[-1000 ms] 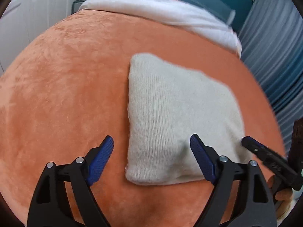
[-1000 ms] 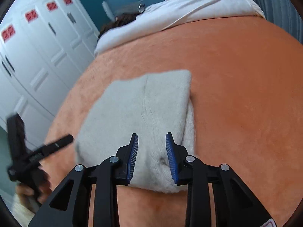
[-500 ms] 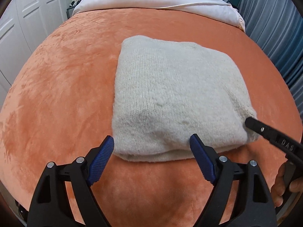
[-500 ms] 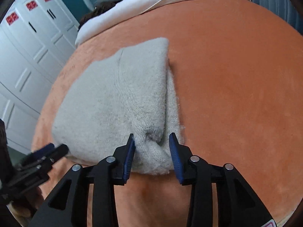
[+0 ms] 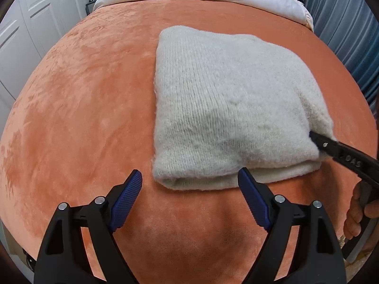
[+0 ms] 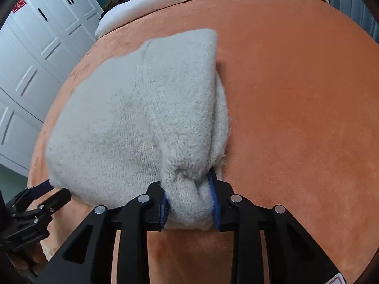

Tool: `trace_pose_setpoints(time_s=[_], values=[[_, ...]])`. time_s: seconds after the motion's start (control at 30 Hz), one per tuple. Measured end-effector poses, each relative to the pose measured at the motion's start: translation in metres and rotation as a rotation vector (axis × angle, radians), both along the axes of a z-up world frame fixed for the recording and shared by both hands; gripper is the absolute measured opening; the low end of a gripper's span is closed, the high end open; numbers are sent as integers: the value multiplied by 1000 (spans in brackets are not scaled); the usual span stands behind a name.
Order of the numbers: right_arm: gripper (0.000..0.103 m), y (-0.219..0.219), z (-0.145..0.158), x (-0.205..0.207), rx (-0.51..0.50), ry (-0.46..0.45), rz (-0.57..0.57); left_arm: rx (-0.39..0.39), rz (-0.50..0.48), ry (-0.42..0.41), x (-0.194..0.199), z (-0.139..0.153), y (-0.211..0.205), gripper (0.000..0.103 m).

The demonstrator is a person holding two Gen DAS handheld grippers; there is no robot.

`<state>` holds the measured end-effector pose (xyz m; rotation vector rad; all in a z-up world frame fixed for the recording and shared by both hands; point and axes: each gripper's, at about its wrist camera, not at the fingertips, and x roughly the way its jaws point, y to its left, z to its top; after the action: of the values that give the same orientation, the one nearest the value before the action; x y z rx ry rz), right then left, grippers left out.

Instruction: Fold small clothes

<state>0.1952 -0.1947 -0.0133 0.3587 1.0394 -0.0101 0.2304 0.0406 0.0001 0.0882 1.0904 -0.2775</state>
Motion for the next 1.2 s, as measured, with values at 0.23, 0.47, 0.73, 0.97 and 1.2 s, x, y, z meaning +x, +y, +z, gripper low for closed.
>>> trace_pose_setpoints(time_s=[0.23,0.47,0.73,0.97,1.2], values=[[45,9,45,-61,-124,-110,-118,25,-24,-59,-22,12,-10,81],[70,24,40,-101,-205,-174,-220,36,2,-126,-48,15,-13,81],[81,49,7,-125,-298,-263,-203,19,98,-207,-81,-15,-12,90],[86,57,-29,-122,-317,-198,-175,57,110,-271,-92,-42,-17,93],[91,55,-34,-118,-326,-184,-167,56,100,-328,-100,-48,-18,96]])
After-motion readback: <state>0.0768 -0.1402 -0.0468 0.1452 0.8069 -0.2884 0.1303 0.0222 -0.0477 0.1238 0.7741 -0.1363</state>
